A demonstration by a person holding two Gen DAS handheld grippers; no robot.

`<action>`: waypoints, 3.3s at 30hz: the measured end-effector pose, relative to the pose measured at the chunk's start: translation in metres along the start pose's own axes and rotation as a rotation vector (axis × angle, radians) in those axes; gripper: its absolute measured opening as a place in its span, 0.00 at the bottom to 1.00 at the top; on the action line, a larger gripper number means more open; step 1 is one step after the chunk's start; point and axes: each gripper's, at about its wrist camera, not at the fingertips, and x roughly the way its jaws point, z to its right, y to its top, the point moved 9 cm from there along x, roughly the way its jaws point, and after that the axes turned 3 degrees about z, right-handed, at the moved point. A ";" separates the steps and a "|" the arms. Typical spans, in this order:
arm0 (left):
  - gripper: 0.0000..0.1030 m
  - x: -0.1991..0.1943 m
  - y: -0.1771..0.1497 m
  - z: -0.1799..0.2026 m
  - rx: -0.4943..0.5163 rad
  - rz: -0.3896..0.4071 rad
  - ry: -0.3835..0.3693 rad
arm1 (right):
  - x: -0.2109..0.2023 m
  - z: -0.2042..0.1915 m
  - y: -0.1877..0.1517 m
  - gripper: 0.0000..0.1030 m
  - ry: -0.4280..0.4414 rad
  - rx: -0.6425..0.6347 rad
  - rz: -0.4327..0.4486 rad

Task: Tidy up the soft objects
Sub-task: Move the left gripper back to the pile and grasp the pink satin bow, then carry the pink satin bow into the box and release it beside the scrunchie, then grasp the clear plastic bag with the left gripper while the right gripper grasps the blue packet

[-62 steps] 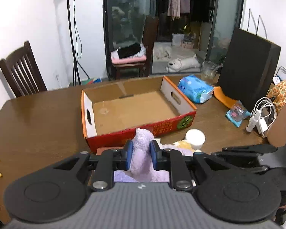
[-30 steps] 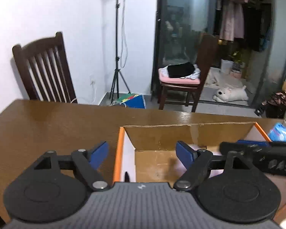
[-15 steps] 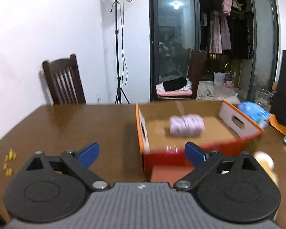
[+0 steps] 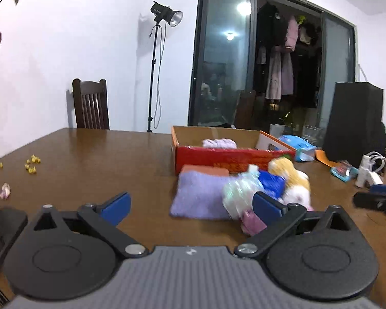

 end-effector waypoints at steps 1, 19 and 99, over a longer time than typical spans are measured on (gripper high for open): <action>1.00 -0.004 -0.007 0.002 0.013 -0.002 0.000 | -0.005 -0.004 -0.009 0.84 -0.002 0.002 -0.004; 0.99 0.014 -0.019 0.021 0.065 -0.017 -0.065 | 0.001 -0.025 -0.045 0.79 -0.029 0.021 -0.054; 0.86 0.124 0.109 -0.010 -0.049 0.012 0.020 | -0.032 -0.068 0.137 0.90 0.274 0.254 0.188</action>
